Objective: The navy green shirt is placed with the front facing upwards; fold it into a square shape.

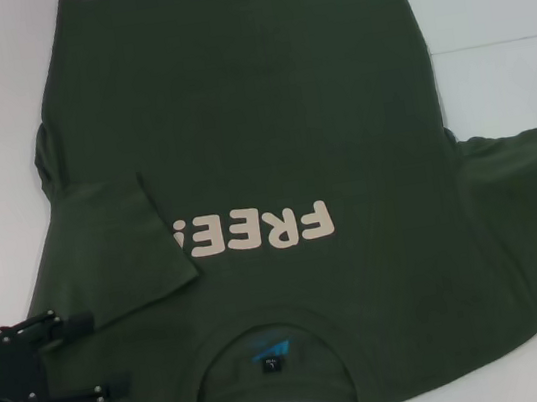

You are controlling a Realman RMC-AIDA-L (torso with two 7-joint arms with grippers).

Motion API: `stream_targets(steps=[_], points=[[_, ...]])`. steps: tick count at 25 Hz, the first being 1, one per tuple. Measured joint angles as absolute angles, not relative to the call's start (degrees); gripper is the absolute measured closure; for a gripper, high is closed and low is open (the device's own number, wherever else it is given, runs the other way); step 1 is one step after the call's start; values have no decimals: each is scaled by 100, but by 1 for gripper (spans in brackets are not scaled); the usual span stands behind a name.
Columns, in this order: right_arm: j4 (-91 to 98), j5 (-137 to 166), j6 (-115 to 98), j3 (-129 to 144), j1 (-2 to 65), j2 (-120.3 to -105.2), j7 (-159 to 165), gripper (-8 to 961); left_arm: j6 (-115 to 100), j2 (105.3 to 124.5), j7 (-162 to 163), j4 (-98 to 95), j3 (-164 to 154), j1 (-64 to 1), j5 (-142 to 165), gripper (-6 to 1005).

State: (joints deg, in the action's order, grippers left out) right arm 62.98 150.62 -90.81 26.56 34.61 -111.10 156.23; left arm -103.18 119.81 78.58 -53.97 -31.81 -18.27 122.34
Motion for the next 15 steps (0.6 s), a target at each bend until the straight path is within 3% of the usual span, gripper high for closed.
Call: stream_targets(steps=[6,15], points=[[6339,14805,-9201,2918,3738,-11166,15605,837,-10280,11979,7858,-5397,-3177,-1837,12234,68],[6050,14747,-9038,3763,4438,-11472,15658,816,-10258,11979,7902,-5396,-3173,-1855,12235,68]])
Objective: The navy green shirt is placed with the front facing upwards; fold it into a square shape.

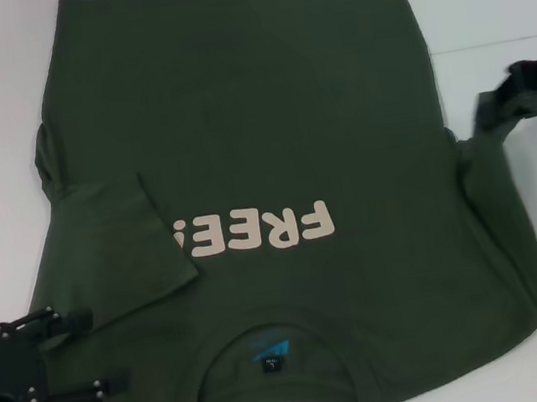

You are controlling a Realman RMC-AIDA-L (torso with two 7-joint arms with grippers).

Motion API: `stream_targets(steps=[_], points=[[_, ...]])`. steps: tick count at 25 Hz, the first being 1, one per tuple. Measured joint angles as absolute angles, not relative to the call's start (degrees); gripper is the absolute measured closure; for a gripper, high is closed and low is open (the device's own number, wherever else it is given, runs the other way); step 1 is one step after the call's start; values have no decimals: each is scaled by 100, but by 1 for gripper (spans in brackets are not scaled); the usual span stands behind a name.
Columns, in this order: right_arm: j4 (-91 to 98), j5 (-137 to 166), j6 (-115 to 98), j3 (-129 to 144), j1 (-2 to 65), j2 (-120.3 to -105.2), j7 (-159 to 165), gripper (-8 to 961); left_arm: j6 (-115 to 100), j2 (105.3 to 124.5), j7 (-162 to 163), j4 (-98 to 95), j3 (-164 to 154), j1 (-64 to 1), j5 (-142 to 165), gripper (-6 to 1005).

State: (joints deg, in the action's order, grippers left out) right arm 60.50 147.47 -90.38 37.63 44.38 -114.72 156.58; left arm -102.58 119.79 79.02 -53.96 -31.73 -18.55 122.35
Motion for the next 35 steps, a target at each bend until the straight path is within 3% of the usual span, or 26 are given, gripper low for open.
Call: stream_targets(steps=[7,18,32,35], points=[[5593,14748,-8667,4315,4887,-11658,15652,800,-10251,11979,7913,-5396,-3173,-1852,12232,68],[5072,14731,-8426,4752,5079,-11778,15524,775,-10233,11995,7918,-5396,-3173,-1861,12224,68],[4986,13472,-8653,4654,4687,-11477,15104,743,-10290,12026,7968,-5370,-2894,-1858,12191,68],[4990,13325,-8769,4514,4546,-11403,15060,620,-10293,12009,8358,-5376,-2884,-1883,12189,68]])
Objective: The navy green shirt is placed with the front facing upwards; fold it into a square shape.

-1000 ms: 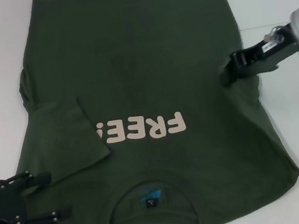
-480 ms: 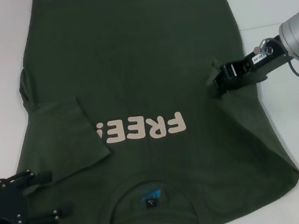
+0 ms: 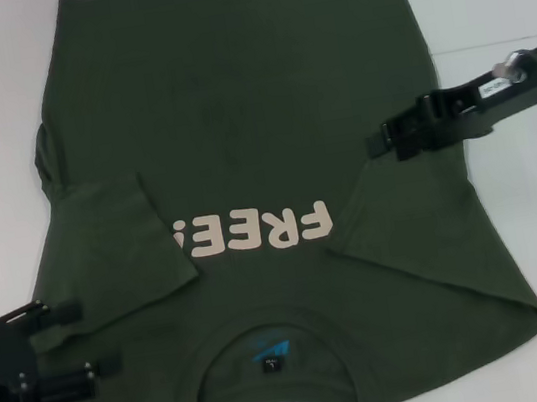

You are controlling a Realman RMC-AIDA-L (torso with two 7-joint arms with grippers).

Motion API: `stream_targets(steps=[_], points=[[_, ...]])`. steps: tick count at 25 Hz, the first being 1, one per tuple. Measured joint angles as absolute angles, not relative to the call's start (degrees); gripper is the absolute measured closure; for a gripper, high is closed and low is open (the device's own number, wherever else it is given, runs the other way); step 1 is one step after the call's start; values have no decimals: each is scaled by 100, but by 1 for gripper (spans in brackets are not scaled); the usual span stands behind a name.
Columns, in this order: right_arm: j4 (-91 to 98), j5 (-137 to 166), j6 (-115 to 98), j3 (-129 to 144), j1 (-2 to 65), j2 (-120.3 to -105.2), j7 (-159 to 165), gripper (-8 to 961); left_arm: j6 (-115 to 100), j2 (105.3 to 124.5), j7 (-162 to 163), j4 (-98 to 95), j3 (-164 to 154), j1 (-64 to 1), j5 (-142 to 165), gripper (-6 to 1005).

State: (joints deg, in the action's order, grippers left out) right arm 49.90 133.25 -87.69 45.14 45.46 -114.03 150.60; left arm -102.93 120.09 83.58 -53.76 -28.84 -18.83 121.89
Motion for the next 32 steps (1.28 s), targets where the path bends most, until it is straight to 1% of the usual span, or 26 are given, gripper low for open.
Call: stream_targets(steps=[3,6,9,12,16,23,28,32], points=[[5005,13218,-9080,4102,4293,-11280,14994,496,-10343,11912,9064,-5389,-2882,-1951,12189,69],[4991,13066,-9418,3624,3919,-11125,14890,368,-10420,11718,10042,-5400,-2857,-2021,12193,69],[4983,12906,-9639,3265,3462,-11004,14762,251,-10417,11477,11275,-5407,-2744,-2131,12331,69],[4981,12796,-9693,3061,3061,-10942,14620,160,-10373,11305,12476,-5491,-2632,-2297,12747,69],[4906,12759,-9676,2860,2731,-10919,14329,37,-9975,11176,13472,-5522,-2555,-2611,13658,69],[4522,12786,-9611,2664,2571,-10892,13890,39,-9593,11206,14293,-5475,-2994,-3130,14842,69],[4477,12796,-9593,2664,2512,-10872,13783,38,-9396,11235,14594,-5475,-3336,-3212,15096,69],[4474,12797,-9577,2689,2507,-10870,13778,38,-9103,11312,14799,-5485,-3711,-3240,15301,69]])
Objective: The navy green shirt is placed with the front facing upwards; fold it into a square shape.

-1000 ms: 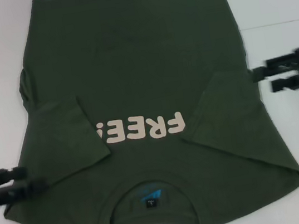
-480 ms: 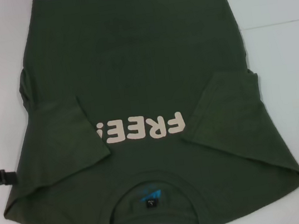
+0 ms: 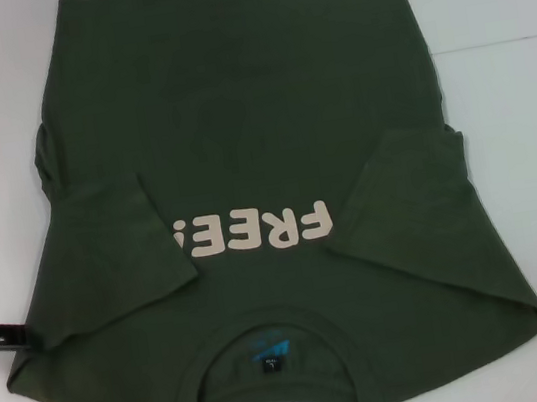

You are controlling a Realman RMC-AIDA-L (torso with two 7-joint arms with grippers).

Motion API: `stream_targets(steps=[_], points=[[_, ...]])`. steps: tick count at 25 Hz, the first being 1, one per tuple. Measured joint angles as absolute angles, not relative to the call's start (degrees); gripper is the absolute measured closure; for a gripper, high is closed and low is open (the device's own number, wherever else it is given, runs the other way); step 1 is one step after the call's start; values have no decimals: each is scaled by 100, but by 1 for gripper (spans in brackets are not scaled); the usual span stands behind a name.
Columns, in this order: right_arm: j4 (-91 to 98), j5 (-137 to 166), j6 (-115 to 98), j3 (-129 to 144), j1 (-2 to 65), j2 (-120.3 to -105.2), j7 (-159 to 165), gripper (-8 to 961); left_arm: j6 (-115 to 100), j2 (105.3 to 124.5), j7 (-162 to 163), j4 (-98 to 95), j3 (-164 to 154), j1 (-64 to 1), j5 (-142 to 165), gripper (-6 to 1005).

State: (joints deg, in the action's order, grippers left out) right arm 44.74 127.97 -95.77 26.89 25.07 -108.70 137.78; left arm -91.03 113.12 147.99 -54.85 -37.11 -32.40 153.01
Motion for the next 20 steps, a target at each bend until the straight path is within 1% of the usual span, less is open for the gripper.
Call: stream_targets(steps=[7,20], points=[[4398,12797,-9544,2723,2507,-10857,13757,38,-8919,11407,14821,-5398,-3892,-3314,15507,69],[4307,12898,-9517,2743,2553,-10854,13697,38,-8836,11408,14811,-5186,-3903,-3375,15579,71]])
